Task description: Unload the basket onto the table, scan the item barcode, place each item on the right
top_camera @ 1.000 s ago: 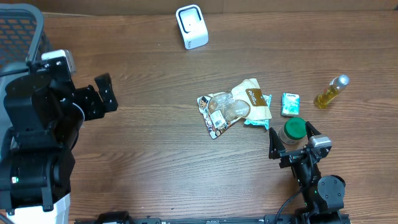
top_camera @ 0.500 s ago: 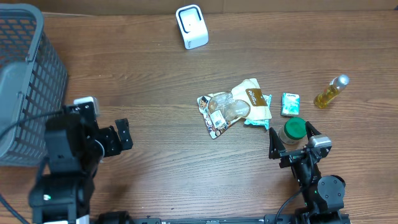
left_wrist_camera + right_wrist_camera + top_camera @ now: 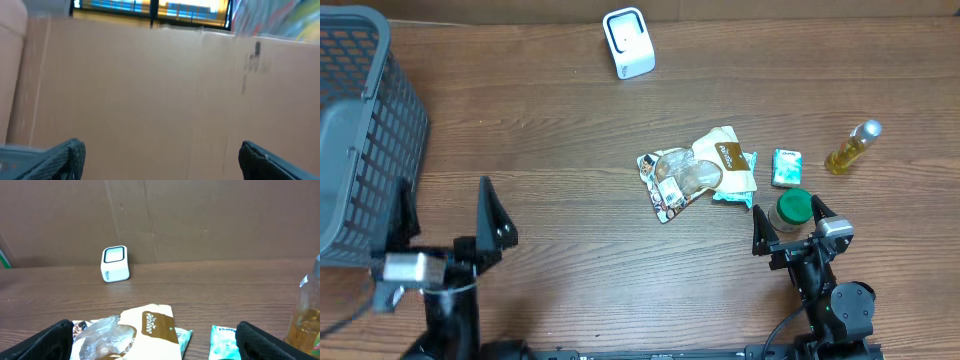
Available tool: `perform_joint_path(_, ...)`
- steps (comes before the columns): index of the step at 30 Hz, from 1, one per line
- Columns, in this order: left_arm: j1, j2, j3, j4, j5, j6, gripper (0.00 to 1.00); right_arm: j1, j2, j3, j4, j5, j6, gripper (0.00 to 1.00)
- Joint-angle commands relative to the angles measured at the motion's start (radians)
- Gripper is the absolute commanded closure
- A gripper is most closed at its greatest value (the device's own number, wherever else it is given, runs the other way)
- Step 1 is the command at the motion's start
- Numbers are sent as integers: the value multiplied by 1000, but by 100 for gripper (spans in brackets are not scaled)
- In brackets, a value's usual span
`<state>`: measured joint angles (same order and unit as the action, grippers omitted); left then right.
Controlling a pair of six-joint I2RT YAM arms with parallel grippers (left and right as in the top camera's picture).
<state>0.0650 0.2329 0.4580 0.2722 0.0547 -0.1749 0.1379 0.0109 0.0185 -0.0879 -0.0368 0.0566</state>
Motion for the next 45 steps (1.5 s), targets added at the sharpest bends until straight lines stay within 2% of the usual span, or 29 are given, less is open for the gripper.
perform_joint_path(1,-3,-89,-117,34,-19,22,1,-5,-8,-10,6,10,7,0)
perform_joint_path(9,-3,-224,-311,80,-37,22,0,-5,-8,-10,6,10,7,0)
perform_joint_path(18,-2,-230,-455,89,-39,22,1,-5,-8,-10,6,10,7,0)
perform_joint_path(25,1,-230,-453,-59,-63,27,1,-5,-8,-10,6,10,7,0)
perform_joint_path(33,1,-230,-453,-343,-89,76,0,-5,-8,-10,6,10,7,0)
perform_joint_path(38,0,-230,-453,-349,-80,145,1,-5,-8,-10,6,10,7,0)
perform_joint_path(45,0,-229,-453,-349,-73,143,0,-5,-8,-10,6,10,7,0)
